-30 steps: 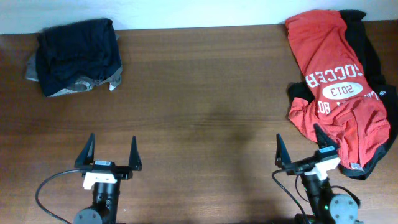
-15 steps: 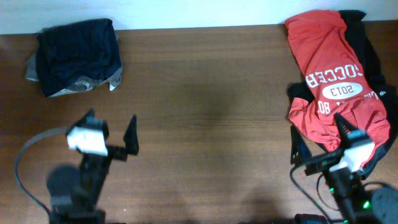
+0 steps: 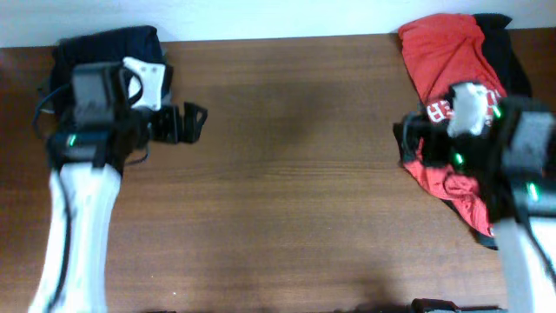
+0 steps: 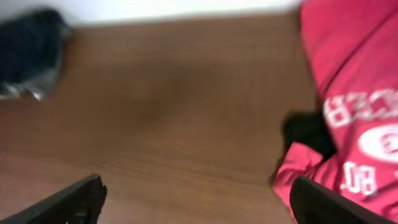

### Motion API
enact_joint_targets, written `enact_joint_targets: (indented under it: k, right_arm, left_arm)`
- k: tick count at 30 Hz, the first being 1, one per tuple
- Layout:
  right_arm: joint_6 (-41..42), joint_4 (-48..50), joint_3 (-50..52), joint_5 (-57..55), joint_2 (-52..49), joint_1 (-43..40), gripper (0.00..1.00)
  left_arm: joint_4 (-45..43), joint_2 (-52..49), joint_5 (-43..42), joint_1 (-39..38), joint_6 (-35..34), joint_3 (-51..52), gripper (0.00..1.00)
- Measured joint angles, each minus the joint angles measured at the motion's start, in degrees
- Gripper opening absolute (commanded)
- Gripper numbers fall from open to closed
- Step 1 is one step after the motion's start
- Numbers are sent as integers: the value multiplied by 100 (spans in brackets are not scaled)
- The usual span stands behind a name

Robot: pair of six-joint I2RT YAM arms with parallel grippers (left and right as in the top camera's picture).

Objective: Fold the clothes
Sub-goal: 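Reach the right gripper to the red t-shirt and grasp it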

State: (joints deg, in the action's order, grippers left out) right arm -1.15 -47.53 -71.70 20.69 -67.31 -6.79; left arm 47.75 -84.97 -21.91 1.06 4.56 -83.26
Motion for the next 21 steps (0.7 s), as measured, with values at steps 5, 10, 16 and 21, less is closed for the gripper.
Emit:
enact_joint_targets:
  k: [5, 10, 16, 21]
  right_arm:
    - [2, 9, -74, 0, -1325, 0, 99]
    - [-13, -50, -85, 2, -2319, 0, 89]
    - [85, 4, -101, -70, -2651, -4, 86]
    - [612, 20, -271, -531, -2651, -181, 86]
  left_arm:
    - [-59, -1298, -33, -2, 59, -46, 99]
    - [-37, -2511, -76, -4, 59, -48, 99]
    - [-57, -2975, -81, -63, 61, -59, 99]
    - [225, -2979, 2, -345, 129, -603, 99]
